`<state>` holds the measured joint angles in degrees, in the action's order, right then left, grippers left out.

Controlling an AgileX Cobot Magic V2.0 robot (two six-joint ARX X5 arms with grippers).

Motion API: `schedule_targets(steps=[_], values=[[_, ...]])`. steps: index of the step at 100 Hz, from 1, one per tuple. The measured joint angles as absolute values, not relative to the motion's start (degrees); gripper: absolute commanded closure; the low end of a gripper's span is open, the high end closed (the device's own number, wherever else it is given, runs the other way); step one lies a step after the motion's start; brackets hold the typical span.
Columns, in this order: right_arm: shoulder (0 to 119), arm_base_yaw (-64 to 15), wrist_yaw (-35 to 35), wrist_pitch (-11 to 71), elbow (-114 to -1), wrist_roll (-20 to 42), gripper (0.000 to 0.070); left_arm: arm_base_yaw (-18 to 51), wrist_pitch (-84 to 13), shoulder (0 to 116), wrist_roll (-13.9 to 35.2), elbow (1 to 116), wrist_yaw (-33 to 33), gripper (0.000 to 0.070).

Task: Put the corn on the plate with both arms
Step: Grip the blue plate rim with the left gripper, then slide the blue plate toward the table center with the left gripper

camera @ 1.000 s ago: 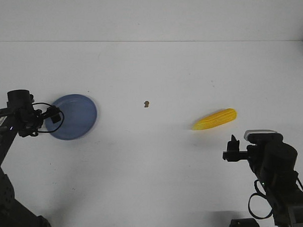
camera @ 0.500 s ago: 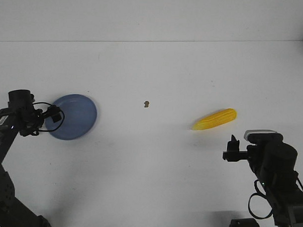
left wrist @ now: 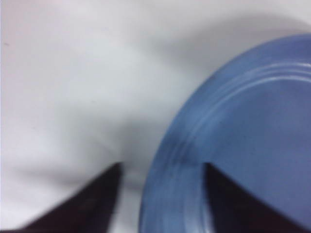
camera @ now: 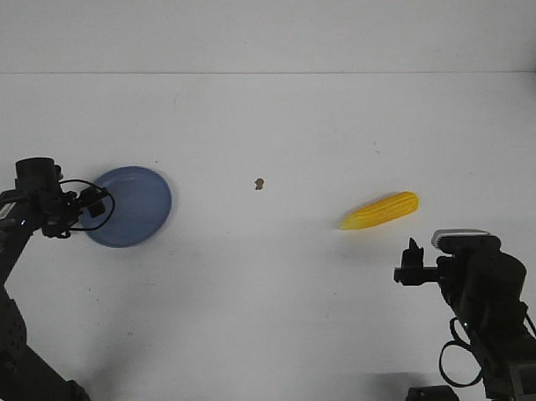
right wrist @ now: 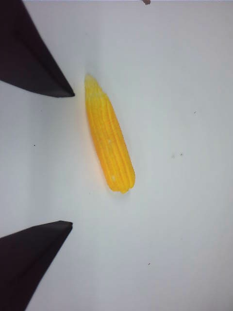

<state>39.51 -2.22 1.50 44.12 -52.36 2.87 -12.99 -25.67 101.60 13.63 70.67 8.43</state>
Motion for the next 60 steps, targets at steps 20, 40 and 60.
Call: schedule_targets(steps=[20,40,60], values=[[39.5,-2.2,1.5,44.1,-52.4,2.9,0.0165,-13.0,-25.7,101.9,13.5,70.7,9.8,0.0696],[39.5,-2.2,1.5,44.1,-52.4,2.9,0.0165,-13.1,-25.5,101.9,13.5,70.7,14.6,0.0696],[39.5,-2.2,1.5,44.1,-52.4,2.9,0.0165,-12.5,-26.0,100.9,13.4,70.5,24.1,0.0696]])
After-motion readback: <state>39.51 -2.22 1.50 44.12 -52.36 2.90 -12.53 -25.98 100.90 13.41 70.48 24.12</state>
